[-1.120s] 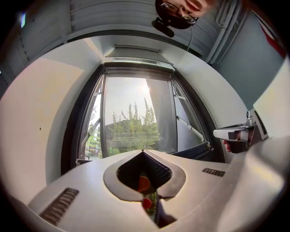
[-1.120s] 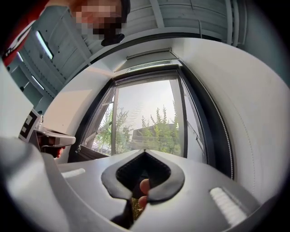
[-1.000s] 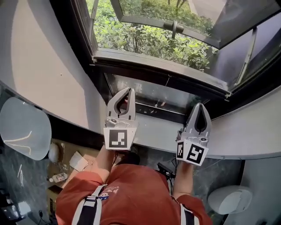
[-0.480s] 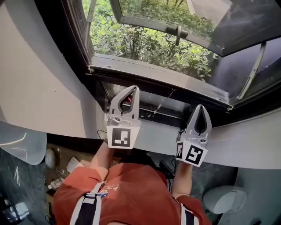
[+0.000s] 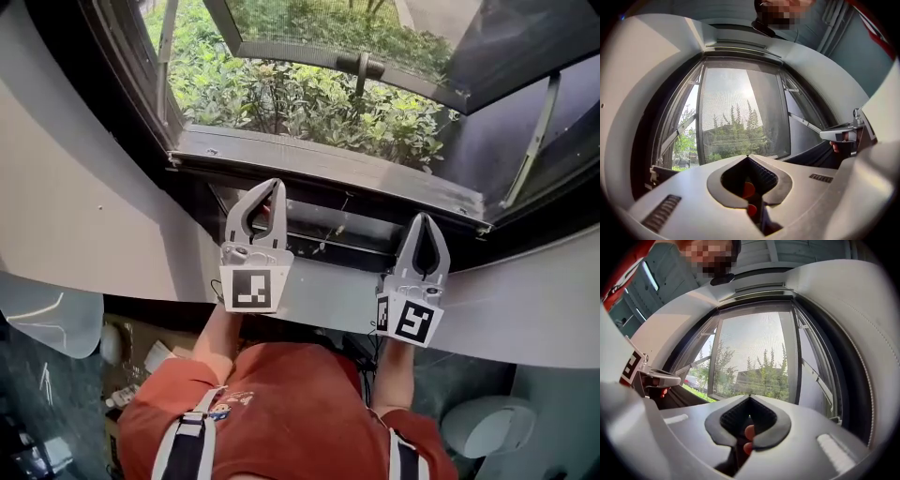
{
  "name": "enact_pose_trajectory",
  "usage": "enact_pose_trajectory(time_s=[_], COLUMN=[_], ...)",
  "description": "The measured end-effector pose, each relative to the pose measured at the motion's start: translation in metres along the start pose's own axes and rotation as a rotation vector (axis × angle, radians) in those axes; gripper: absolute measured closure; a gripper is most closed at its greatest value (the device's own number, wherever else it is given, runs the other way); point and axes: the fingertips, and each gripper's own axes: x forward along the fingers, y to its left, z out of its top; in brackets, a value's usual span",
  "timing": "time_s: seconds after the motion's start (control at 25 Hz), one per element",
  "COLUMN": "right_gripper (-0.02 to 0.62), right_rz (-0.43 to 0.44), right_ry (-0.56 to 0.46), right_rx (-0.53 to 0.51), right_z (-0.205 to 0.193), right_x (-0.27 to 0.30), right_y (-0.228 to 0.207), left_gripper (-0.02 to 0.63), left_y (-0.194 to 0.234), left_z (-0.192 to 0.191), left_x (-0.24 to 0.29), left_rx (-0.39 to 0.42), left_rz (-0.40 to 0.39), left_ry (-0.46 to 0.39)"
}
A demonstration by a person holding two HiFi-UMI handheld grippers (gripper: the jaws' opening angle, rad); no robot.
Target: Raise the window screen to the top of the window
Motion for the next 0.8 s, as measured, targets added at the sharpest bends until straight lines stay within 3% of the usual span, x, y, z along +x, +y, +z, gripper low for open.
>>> enact_pose_trajectory(time_s=[0.12, 0.32, 0.44, 0.56, 0.64, 0.8], right_gripper=[0.586, 0.584, 0.518, 0.489, 0.458, 0.422], right_rz=[0.019, 0.16, 0.252, 0.323, 0.382, 0.468], right_ry=[0.006, 0.04, 0.04, 0.087, 0.191, 0.246], right_rx=[-0.02, -0.117, -0.193, -0.32, -0.442, -0.65], right_z=[-0.004, -0.01, -0.007, -0.02, -0.042, -0.064], right_x=[0.001, 0.004, 0.004, 0.001, -0.002, -0.004], right_y=[-0.004, 0.005, 0.016, 0.025, 0.029, 0.035], left_gripper=[0.601, 0.572, 0.543, 0.525, 0.511, 0.48], left_y=[-0.003, -0.013, -0.015, -0.016, -0.017, -0.021], left_z=[0.003, -0.008, -0.019, -0.028, -0.036, -0.053], left_x=[0.006, 0.01, 0.01, 0.01, 0.01, 0.011], left_rx=[0.026, 0.237, 0.332, 0.439, 0.554, 0.762], left_rz=[-0.002, -0.097, -0.144, -0.182, -0.219, -0.293], left_ry=[-0.014, 0.042, 0.082, 0.103, 0.132, 0.197])
